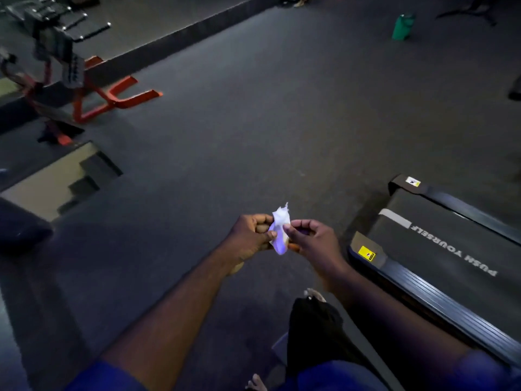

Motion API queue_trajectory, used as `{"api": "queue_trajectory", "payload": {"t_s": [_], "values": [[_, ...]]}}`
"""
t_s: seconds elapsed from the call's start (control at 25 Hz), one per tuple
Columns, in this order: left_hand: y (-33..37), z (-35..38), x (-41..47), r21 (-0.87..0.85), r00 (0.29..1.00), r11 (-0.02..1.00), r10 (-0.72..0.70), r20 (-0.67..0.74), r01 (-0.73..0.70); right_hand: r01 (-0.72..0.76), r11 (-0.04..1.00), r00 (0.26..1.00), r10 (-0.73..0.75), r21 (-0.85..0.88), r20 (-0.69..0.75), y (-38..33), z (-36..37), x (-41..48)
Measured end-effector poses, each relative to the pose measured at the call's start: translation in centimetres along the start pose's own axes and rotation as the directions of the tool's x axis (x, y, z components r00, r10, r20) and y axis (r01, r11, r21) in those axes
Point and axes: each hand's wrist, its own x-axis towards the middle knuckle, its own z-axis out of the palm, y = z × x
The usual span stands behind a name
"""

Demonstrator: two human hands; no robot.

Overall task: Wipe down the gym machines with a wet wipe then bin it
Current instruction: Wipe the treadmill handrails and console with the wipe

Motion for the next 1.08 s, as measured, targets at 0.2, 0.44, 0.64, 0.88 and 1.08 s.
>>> {"api": "queue_trajectory", "payload": {"t_s": [0.2,0.44,0.64,0.88,1.08], "values": [[2.4,0.7,15.0,0.137,0.977,0.989,0.027,0.211,-0.057,0.033,0.999,0.998,-0.033,-0.007,-0.054,-0.3,-3.2,13.5],[1.5,9.4,43.7,0.148,0.944,0.975,0.116,0.309,-0.168,0.093,0.952,0.954,-0.001,0.292,-0.301,3.2,-15.7,39.0],[1.4,16.7,56.9,0.067,0.929,0.997,-0.056,0.367,0.034,0.037,0.709,0.863,0.332,0.704,-0.381,2.9,-24.3,46.3],[5.8,27.7,70.2,0.173,0.78,0.982,-0.047,0.624,-0.079,0.117,0.695,0.779,0.379,0.709,-0.499,-1.1,-33.0,52.4],[9.9,36.5,79.0,0.253,0.543,0.932,-0.076,0.836,-0.26,0.286,0.734,0.584,0.376,0.616,-0.72,-4.2,-37.8,57.6]]}}
